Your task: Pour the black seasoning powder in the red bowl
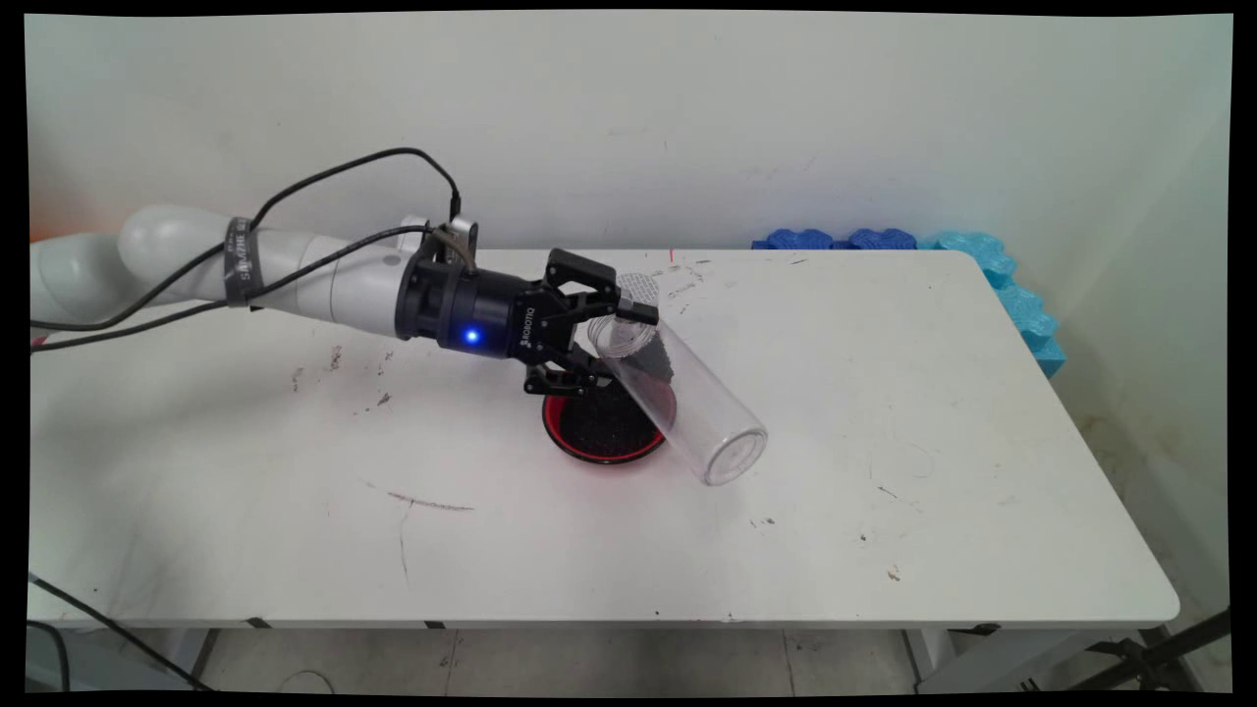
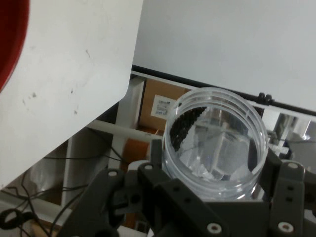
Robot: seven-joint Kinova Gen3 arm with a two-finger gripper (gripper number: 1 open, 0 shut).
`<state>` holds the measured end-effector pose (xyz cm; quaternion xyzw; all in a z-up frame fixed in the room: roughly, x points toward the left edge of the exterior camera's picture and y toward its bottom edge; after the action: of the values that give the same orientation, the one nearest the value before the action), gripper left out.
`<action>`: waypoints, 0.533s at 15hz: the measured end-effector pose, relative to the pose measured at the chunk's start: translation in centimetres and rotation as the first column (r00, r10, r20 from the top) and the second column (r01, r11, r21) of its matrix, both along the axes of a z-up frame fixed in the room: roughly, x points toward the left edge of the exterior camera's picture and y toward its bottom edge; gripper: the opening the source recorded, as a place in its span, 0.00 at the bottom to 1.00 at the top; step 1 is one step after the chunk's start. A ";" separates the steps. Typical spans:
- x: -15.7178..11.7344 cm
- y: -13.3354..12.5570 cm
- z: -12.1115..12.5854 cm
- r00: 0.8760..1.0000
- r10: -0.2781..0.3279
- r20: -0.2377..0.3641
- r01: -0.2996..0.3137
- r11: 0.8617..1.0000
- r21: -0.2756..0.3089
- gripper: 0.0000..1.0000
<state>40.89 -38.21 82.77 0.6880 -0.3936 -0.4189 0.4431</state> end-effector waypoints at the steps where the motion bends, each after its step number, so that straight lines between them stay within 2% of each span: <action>1: -0.2 0.0 0.3 1.000 -0.012 0.012 0.013 1.000 -0.028 0.00; 5: -0.7 -0.3 1.5 0.995 -0.063 0.072 0.073 0.987 -0.143 0.00; 8: -1.1 -0.4 2.3 0.986 -0.106 0.125 0.134 0.963 -0.235 0.00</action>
<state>39.84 -38.65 85.06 0.6258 -0.5068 -0.3549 0.4750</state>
